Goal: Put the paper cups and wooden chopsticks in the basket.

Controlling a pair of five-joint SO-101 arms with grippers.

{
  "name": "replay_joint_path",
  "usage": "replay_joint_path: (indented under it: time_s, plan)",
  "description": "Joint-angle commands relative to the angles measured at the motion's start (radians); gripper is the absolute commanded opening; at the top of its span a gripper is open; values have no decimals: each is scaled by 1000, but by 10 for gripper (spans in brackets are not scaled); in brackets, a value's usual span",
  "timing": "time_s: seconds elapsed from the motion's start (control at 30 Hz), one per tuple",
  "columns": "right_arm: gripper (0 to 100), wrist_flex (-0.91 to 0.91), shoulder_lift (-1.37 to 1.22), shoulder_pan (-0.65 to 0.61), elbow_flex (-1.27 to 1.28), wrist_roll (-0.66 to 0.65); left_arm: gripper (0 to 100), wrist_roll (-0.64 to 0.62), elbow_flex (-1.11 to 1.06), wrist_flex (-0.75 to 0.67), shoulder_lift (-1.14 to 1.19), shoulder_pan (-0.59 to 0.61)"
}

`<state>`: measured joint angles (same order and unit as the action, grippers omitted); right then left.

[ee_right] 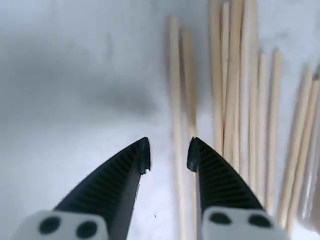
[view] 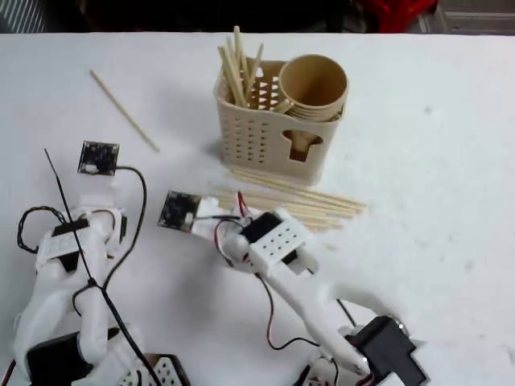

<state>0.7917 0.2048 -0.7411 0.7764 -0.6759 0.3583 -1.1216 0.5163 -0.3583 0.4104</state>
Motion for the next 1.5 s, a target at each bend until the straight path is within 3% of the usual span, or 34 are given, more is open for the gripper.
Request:
replay_joint_path:
  time_s: [0.0, 0.7, 0.87, 1.37, 1.47]
  plan:
    - [123, -27, 22, -7, 5, -9, 98, 12, 2, -21, -24, -24]
    - [122, -94, -197, 35, -69, -17, 98, 12, 2, -20, -24, -24]
    - [25, -81, -186, 35, -72, -17, 98, 12, 2, -20, -24, -24]
    - [17, 31, 255, 44, -41, -5, 98, 12, 2, -21, -24, -24]
    - [17, 28, 441, 44, -84, 87, 98, 12, 2, -21, -24, -24]
